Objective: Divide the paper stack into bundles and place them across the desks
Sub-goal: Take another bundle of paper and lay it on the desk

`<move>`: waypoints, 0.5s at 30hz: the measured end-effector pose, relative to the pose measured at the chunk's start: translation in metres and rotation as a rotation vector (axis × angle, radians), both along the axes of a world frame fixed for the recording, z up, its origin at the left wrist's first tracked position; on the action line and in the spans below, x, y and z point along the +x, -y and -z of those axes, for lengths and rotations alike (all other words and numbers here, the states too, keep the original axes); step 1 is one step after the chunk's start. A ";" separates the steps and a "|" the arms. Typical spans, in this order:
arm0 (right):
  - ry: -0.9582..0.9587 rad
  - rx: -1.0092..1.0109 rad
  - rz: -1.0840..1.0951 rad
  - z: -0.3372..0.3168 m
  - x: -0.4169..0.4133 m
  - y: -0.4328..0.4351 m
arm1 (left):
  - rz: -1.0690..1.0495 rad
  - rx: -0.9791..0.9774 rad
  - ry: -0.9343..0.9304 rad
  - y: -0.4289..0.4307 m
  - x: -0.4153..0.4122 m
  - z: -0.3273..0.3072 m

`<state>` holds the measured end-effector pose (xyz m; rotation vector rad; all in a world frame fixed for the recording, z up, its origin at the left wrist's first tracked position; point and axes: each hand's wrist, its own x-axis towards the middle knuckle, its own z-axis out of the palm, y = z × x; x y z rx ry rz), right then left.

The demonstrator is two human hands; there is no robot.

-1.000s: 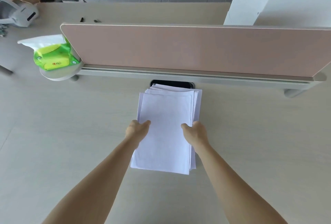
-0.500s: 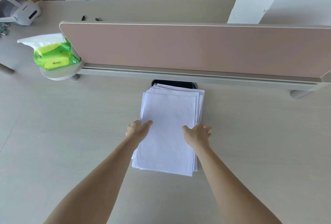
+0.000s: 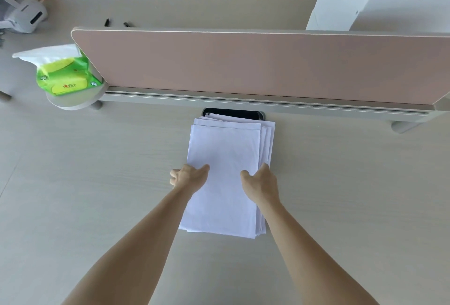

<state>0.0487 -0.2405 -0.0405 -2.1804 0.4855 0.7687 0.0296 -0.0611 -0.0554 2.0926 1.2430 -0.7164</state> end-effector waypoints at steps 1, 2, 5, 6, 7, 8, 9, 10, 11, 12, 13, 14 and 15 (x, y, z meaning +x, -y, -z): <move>-0.007 -0.005 -0.003 0.000 0.000 -0.002 | -0.007 -0.003 0.012 -0.002 -0.001 0.001; -0.019 -0.004 0.001 0.002 0.000 -0.004 | -0.014 -0.011 0.026 -0.004 -0.002 0.000; -0.055 0.047 0.054 0.004 0.003 -0.010 | -0.061 -0.048 0.103 -0.014 -0.003 0.002; -0.062 0.071 0.073 0.004 0.004 -0.013 | -0.074 -0.065 0.133 -0.016 -0.003 0.002; -0.067 0.092 0.098 0.004 0.006 -0.015 | -0.086 -0.079 0.155 -0.018 -0.003 0.003; -0.074 0.112 0.119 0.005 0.008 -0.016 | -0.106 -0.089 0.171 -0.021 -0.003 0.003; -0.084 0.128 0.130 0.005 0.010 -0.016 | -0.121 -0.097 0.188 -0.023 -0.003 0.003; -0.098 0.149 0.135 0.004 0.011 -0.015 | -0.129 -0.104 0.193 -0.027 -0.003 0.004; -0.113 0.179 0.139 0.003 0.013 -0.013 | -0.133 -0.110 0.195 -0.030 -0.004 0.004; -0.130 0.208 0.148 0.004 0.015 -0.012 | -0.134 -0.115 0.193 -0.034 -0.005 0.003; -0.140 0.223 0.153 0.006 0.017 -0.010 | -0.131 -0.119 0.192 -0.037 -0.006 0.002; -0.151 0.230 0.148 0.007 0.018 -0.009 | -0.132 -0.119 0.191 -0.039 -0.007 0.002; -0.152 0.229 0.131 0.006 0.018 -0.009 | -0.136 -0.113 0.199 -0.041 -0.007 0.002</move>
